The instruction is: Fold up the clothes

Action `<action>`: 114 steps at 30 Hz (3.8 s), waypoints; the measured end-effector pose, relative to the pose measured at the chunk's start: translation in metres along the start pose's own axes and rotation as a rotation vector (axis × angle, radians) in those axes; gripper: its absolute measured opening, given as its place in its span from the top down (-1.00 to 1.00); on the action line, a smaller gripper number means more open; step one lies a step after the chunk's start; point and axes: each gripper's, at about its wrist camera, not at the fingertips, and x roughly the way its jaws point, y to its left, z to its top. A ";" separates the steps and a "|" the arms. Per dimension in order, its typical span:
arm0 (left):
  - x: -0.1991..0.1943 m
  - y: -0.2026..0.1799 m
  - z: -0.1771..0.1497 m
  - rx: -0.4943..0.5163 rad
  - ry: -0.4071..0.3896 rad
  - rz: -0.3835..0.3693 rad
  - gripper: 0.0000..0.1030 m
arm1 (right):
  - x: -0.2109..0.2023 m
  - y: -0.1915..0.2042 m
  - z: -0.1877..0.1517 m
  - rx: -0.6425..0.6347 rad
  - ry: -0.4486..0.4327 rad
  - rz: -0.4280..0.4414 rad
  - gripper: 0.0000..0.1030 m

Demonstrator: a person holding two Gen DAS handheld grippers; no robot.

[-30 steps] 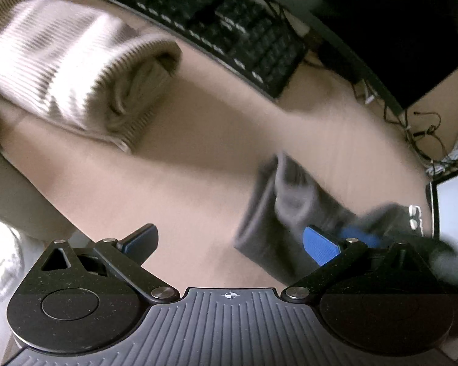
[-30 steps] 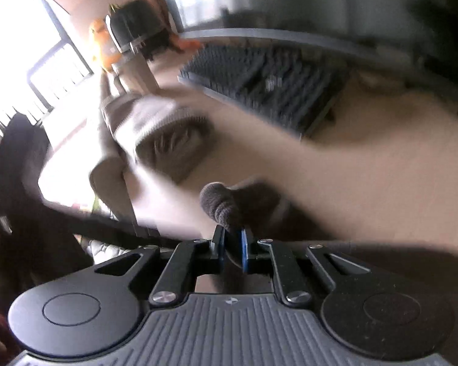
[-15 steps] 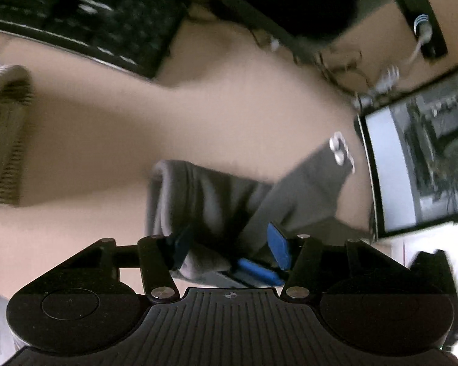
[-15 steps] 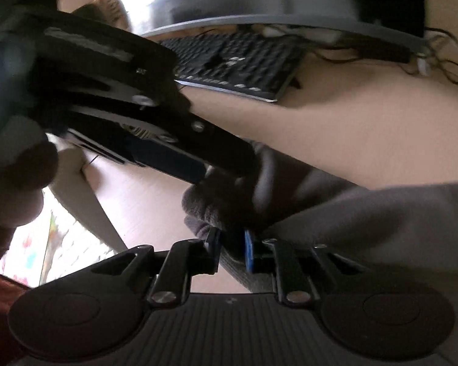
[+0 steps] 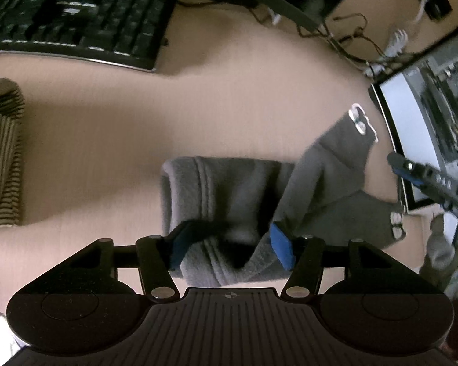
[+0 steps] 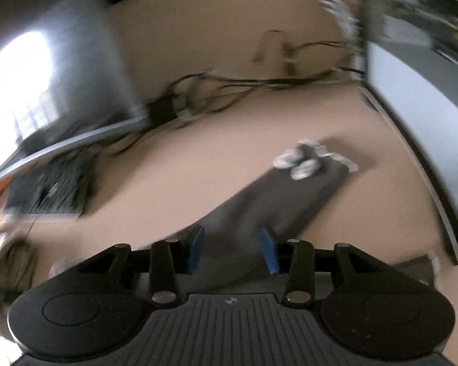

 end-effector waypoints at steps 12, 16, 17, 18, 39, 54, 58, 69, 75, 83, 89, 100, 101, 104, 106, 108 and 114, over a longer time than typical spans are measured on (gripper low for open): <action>-0.027 0.002 -0.014 -0.113 -0.173 0.077 -0.57 | 0.128 -0.010 0.086 -0.094 0.053 -0.194 0.22; -0.047 -0.017 -0.009 -0.086 -0.277 -0.027 -0.72 | 0.156 -0.010 0.089 -0.165 0.088 -0.214 0.22; -0.044 -0.023 -0.004 -0.077 -0.280 -0.042 -0.73 | 0.161 -0.010 0.089 -0.175 0.095 -0.216 0.22; -0.041 -0.026 0.000 -0.070 -0.269 -0.042 -0.73 | 0.166 -0.011 0.088 -0.186 0.104 -0.209 0.28; 0.030 -0.076 0.000 0.377 0.106 -0.158 -0.81 | -0.057 -0.024 -0.011 -0.028 -0.236 -0.278 0.87; 0.016 -0.054 -0.013 0.287 0.097 -0.088 -0.81 | -0.059 -0.073 -0.083 0.299 -0.127 -0.294 0.24; 0.005 -0.046 -0.009 0.194 0.047 -0.064 -0.82 | -0.033 -0.078 -0.077 0.241 -0.064 -0.267 0.13; 0.020 -0.040 -0.005 0.040 0.015 0.014 -0.82 | -0.066 -0.067 -0.043 0.153 -0.152 -0.078 0.78; 0.017 -0.047 -0.005 0.043 0.001 0.042 -0.82 | -0.048 -0.086 -0.079 0.174 -0.025 -0.181 0.69; -0.034 -0.040 0.003 0.024 -0.168 0.080 -0.82 | -0.065 -0.098 -0.091 0.246 -0.069 -0.231 0.48; -0.048 -0.038 0.002 0.014 -0.195 0.058 -0.73 | -0.063 -0.064 -0.086 0.174 -0.090 -0.171 0.47; 0.019 -0.065 -0.021 0.140 -0.053 0.129 -0.24 | -0.034 -0.007 -0.105 -0.014 -0.005 -0.139 0.09; 0.018 -0.062 -0.018 0.136 -0.055 0.125 -0.22 | -0.030 -0.006 -0.102 -0.006 -0.004 -0.142 0.06; 0.018 -0.049 -0.004 0.117 -0.074 0.097 -0.18 | -0.018 0.002 -0.098 -0.025 -0.005 -0.151 -0.04; 0.018 -0.042 0.004 0.107 -0.092 0.087 -0.17 | -0.013 0.002 -0.101 -0.045 -0.009 -0.157 -0.05; 0.021 -0.039 0.014 0.116 -0.104 0.092 -0.17 | -0.006 0.005 -0.097 -0.066 -0.016 -0.167 -0.05; 0.027 -0.042 0.034 0.157 -0.129 0.104 -0.22 | 0.020 0.006 -0.077 -0.074 -0.028 -0.186 -0.05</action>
